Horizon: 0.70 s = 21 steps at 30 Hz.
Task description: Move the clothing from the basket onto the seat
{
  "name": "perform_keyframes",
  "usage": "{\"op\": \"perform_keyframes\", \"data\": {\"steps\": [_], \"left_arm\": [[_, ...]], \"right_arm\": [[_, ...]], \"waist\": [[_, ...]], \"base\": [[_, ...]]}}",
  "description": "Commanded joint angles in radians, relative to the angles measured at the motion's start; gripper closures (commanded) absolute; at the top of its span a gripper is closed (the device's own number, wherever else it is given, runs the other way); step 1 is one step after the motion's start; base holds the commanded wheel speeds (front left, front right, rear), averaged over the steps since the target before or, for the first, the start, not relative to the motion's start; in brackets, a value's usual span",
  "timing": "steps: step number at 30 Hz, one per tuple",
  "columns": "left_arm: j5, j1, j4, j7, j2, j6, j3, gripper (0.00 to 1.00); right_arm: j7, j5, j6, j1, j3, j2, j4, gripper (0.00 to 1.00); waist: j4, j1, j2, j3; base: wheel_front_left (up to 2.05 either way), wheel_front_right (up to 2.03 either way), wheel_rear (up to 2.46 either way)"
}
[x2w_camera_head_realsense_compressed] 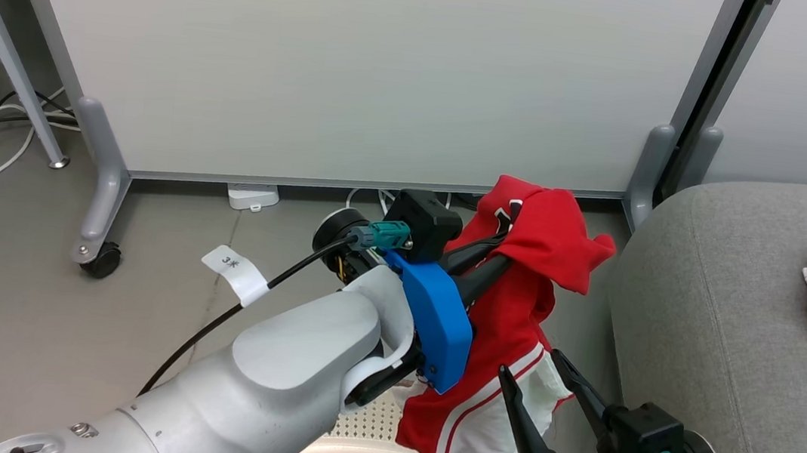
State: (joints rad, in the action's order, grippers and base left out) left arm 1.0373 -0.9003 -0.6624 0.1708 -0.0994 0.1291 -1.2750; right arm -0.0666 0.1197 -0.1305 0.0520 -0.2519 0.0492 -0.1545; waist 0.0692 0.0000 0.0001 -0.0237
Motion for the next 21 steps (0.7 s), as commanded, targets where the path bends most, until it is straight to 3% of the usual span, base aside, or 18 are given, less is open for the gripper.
{"op": "perform_keyframes", "data": {"steps": [1,11,21], "left_arm": [[-0.004,-0.009,-0.005,0.008,0.001,0.002,-0.002,1.0],[-0.014,-0.018,-0.007,0.016,0.013,0.002,-0.006,1.0],[-0.027,-0.015,-0.001,0.019,0.028,0.002,-0.008,1.0]], "right_arm": [[0.002,0.011,0.0,-0.016,0.0,0.002,0.003,0.0],[0.047,-0.003,0.0,0.06,-0.034,0.002,-0.046,0.0],[0.087,0.018,0.0,0.235,-0.055,0.002,-0.2,0.0]], "waist": [[-0.001,0.0,-0.0001,0.002],[-0.002,0.0,-0.0001,0.011],[-0.004,0.0,-0.0001,0.029]], "base": [[0.0,0.0,0.0],[0.0,0.0,0.0],[0.0,0.0,0.0]]}}
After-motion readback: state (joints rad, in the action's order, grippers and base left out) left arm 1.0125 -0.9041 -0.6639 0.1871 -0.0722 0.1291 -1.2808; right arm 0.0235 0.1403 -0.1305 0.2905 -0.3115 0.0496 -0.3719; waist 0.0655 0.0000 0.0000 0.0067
